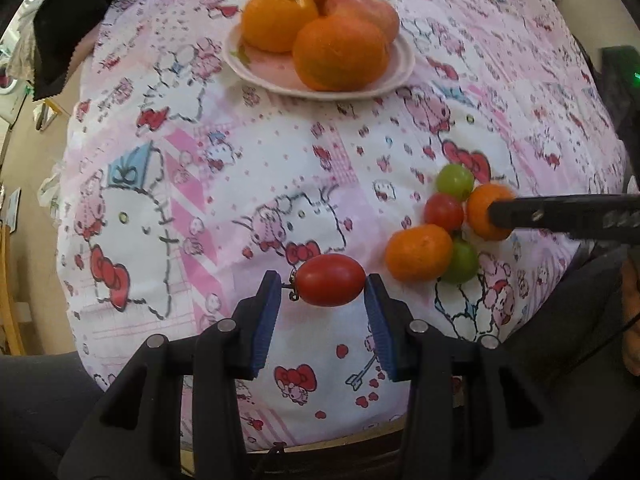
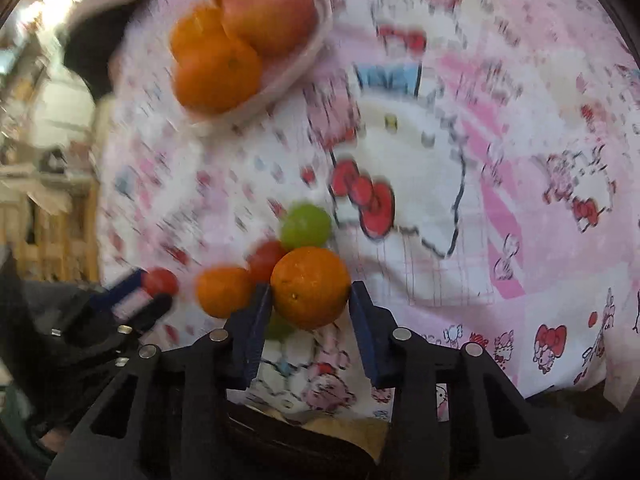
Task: Organize fruits
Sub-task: 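Grasp the red cherry tomato with the left tool while the right tool withdraws, then carry the red cherry tomato with the left tool onto the plate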
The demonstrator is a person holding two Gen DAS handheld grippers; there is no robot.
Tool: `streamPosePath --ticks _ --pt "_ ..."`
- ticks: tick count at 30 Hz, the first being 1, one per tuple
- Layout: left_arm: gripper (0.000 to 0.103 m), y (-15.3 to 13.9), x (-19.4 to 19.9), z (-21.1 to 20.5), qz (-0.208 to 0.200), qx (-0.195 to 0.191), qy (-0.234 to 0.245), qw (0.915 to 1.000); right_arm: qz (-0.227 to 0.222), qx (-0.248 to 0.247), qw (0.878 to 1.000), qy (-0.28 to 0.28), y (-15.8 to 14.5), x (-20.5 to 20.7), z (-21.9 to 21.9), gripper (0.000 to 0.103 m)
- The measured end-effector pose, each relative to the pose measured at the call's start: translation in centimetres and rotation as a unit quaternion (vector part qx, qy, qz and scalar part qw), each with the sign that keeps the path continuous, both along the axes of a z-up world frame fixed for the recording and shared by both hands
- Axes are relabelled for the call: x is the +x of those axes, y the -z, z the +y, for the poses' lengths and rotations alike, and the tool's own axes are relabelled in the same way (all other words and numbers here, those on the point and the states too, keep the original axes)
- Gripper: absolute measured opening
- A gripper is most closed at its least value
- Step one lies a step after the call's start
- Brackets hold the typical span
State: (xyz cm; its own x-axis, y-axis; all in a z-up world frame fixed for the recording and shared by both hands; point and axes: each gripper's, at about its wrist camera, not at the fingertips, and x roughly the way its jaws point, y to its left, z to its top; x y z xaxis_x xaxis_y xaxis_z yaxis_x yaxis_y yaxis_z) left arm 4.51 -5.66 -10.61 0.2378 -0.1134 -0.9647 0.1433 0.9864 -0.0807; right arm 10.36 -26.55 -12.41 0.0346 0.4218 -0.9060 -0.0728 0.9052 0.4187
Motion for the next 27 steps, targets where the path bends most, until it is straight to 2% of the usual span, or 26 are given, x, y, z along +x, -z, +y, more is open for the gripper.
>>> streamPosePath --ticks 4,9,12,18,27 --pt "0.039 -1.7 0.4 1.1 -0.038 -0.003 -0.02 0.9991 -0.062 0.062 0.994 0.065 -3.5 0.0 -3.0 0.041" --pt "0.039 -3.7 1.4 2.6 -0.075 -0.013 -0.048 0.9959 -0.168 0.142 0.968 0.121 -8.2 0.1 -5.6 0.041" --pt "0.039 -5.2 2.3 3.0 -0.093 -0.019 -0.059 0.9937 -0.204 0.168 0.954 0.139 -9.8 0.5 -6.2 0.041" --pt "0.038 -7.8 4.9 3.1 -0.12 -0.019 -0.057 0.9909 -0.223 0.159 0.949 0.154 -11.0 1.6 -6.4 0.041" --pt "0.039 -9.8 10.1 3.5 -0.144 0.0 -0.049 0.9883 -0.228 0.156 0.951 0.139 -11.8 5.6 -4.9 0.041"
